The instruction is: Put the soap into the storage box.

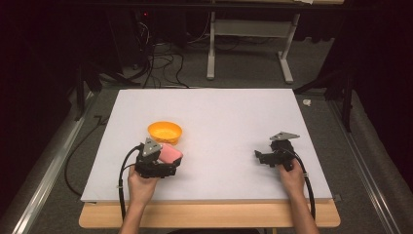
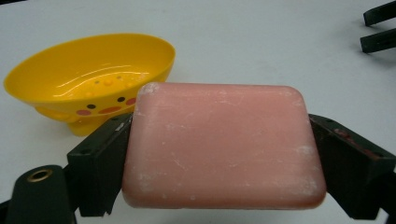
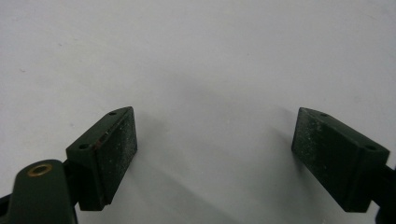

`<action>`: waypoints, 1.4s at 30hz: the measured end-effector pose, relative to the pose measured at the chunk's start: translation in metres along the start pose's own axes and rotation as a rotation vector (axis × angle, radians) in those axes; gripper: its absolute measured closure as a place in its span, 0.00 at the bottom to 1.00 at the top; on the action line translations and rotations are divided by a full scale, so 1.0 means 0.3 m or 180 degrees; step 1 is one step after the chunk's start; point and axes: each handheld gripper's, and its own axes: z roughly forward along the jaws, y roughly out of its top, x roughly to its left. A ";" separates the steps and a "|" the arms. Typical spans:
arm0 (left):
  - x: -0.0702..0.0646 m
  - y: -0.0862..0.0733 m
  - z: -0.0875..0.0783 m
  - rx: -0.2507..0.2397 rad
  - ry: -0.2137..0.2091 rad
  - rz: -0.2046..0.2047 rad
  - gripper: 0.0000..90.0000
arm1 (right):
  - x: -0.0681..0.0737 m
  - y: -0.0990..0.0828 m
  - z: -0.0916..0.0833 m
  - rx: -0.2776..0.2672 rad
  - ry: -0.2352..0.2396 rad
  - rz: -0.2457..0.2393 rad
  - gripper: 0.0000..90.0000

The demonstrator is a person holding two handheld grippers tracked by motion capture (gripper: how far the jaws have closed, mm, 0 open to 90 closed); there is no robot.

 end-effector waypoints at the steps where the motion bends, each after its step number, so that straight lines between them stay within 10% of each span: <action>1: 0.003 0.000 -0.003 -0.0014 0.0009 -0.0015 0.15 | 0.000 0.000 0.000 0.0000 -0.0001 0.0001 0.16; 42: 0.109 0.114 0.020 -0.0012 0.0340 -0.0293 0.15 | 0.000 0.000 0.000 0.0001 0.0001 0.0004 0.16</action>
